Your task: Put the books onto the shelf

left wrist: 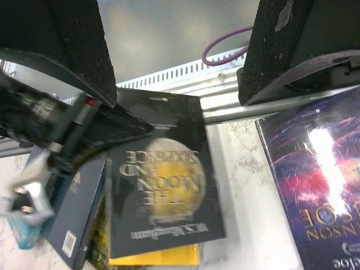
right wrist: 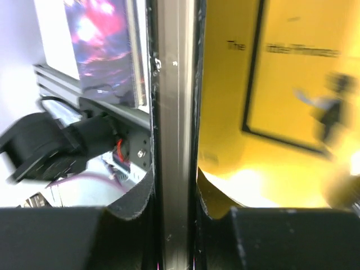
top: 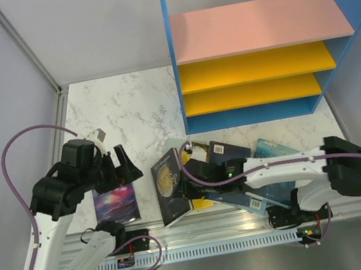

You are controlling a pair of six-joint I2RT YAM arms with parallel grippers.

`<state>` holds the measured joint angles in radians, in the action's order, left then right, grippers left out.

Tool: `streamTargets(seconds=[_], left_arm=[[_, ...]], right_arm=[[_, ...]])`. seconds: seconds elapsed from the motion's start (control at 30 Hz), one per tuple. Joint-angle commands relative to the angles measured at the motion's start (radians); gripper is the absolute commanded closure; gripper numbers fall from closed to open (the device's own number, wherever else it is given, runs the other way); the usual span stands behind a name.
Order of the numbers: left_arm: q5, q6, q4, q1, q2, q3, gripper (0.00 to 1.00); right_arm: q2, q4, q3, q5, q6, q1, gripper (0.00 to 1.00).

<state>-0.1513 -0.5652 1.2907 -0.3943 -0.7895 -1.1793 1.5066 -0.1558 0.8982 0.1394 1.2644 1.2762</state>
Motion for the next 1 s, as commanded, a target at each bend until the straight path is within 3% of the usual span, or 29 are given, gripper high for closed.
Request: streamTargets(seconds=[0.0, 0.1, 0.17, 0.4, 0.53, 0.97], left_arm=[[-0.017, 0.064, -0.007, 0.002, -0.011, -0.085, 0.09], [-0.046, 0.062, -0.045, 0.002, -0.011, -0.102, 0.07], [-0.136, 0.051, -0.089, 0.002, 0.004, -0.085, 0.07], [-0.395, -0.097, -0.384, 0.002, 0.101, 0.009, 0.02], [-0.566, -0.229, -0.639, 0.002, 0.128, 0.094, 0.02], [-0.577, -0.377, -0.840, 0.002, 0.193, 0.270, 0.05]], right_arm=[[-0.230, -0.229, 0.056, 0.173, -0.019, -0.005, 1.00], [-0.394, -0.289, 0.085, 0.187, -0.034, -0.005, 1.00], [-0.484, -0.291, 0.109, 0.163, -0.052, -0.006, 1.00], [-0.618, -0.246, 0.180, 0.043, -0.060, -0.005, 1.00], [-0.641, -0.176, 0.179, 0.000, -0.074, -0.005, 1.00], [-0.741, 0.217, -0.031, -0.084, 0.012, -0.006, 1.00]])
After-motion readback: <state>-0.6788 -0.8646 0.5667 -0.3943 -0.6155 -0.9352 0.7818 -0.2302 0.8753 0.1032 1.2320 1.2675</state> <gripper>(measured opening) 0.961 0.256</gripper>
